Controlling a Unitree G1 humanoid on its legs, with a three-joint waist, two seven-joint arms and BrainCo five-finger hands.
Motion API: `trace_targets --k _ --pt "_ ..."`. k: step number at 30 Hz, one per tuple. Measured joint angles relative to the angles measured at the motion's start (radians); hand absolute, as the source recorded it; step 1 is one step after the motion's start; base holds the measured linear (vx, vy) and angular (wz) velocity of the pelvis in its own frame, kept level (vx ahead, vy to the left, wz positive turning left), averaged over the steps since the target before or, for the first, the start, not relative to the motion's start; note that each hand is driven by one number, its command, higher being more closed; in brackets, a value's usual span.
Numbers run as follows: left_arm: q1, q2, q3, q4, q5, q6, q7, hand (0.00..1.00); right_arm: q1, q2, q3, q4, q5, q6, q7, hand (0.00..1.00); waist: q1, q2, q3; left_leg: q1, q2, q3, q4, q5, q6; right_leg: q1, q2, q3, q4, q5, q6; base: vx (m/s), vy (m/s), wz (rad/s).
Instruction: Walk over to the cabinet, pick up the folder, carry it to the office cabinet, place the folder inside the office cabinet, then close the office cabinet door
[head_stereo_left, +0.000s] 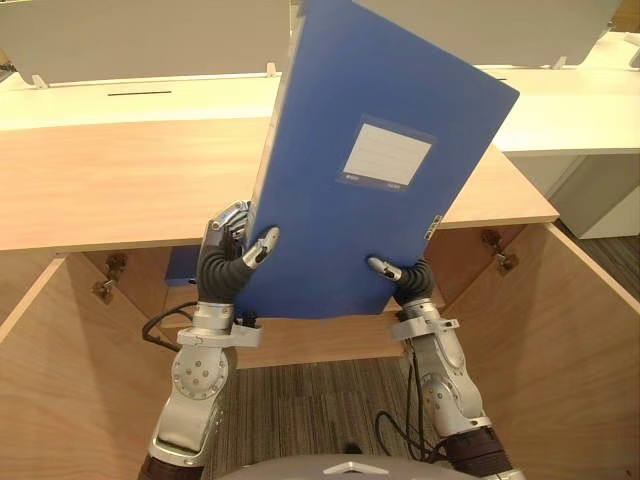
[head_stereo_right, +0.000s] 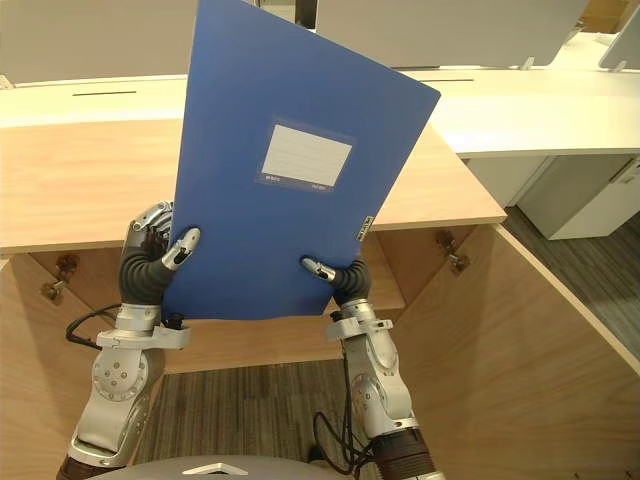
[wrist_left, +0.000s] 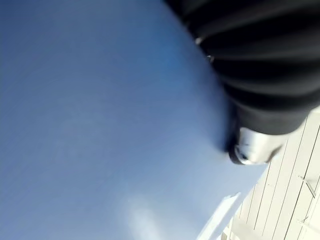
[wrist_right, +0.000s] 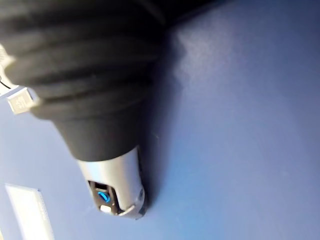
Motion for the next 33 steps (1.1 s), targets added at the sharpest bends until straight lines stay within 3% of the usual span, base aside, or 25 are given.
trace_targets --k 4,7,13,20,26,33 --pt "0.001 -0.040 0.050 0.028 0.021 -0.007 0.030 0.00 0.000 0.085 -0.031 -0.010 -0.032 -0.002 -0.061 1.00 -0.001 0.001 -0.001 0.001 0.001 0.001 -0.001 0.002 -0.001 0.002 0.002 0.001 -0.003 0.001 0.001 -0.02 -0.009 -0.01" --pt "0.016 -0.050 0.077 0.044 0.041 -0.007 0.048 0.00 0.001 0.112 -0.042 -0.022 -0.069 -0.004 -0.087 1.00 -0.002 0.001 -0.001 0.002 0.001 0.001 -0.001 0.001 -0.001 0.003 0.002 0.001 -0.005 0.001 0.001 0.00 0.000 0.00" --pt "0.063 -0.088 0.232 0.093 0.064 -0.004 0.109 0.00 0.009 0.137 -0.082 -0.086 -0.178 -0.009 -0.130 1.00 0.001 0.000 -0.001 0.005 0.000 -0.005 -0.002 0.002 -0.001 0.008 0.001 -0.004 -0.005 0.001 0.001 0.00 -0.002 0.01" --pt "0.137 -0.149 0.371 0.227 0.069 0.040 0.179 0.00 0.027 0.173 -0.142 -0.087 -0.333 -0.023 -0.228 1.00 0.014 -0.002 0.000 0.030 -0.004 -0.016 -0.046 0.024 -0.001 0.024 -0.001 -0.018 -0.008 -0.001 0.005 -0.04 -0.017 0.06" --pt "0.192 -0.176 0.400 0.396 0.072 0.081 0.160 0.00 0.080 0.178 -0.138 -0.087 -0.433 -0.015 -0.250 1.00 0.025 -0.005 0.003 0.034 -0.005 -0.035 -0.068 0.038 -0.003 0.027 -0.002 -0.034 -0.008 -0.008 0.010 -0.02 -0.023 0.09" --pt "0.200 -0.184 0.451 0.794 0.070 0.155 0.093 0.00 0.102 0.163 -0.084 -0.087 -0.489 0.007 -0.252 1.00 0.029 -0.019 0.014 0.034 -0.006 -0.049 -0.070 0.037 -0.003 0.035 -0.004 -0.052 -0.009 -0.017 0.012 -0.01 -0.013 0.06"
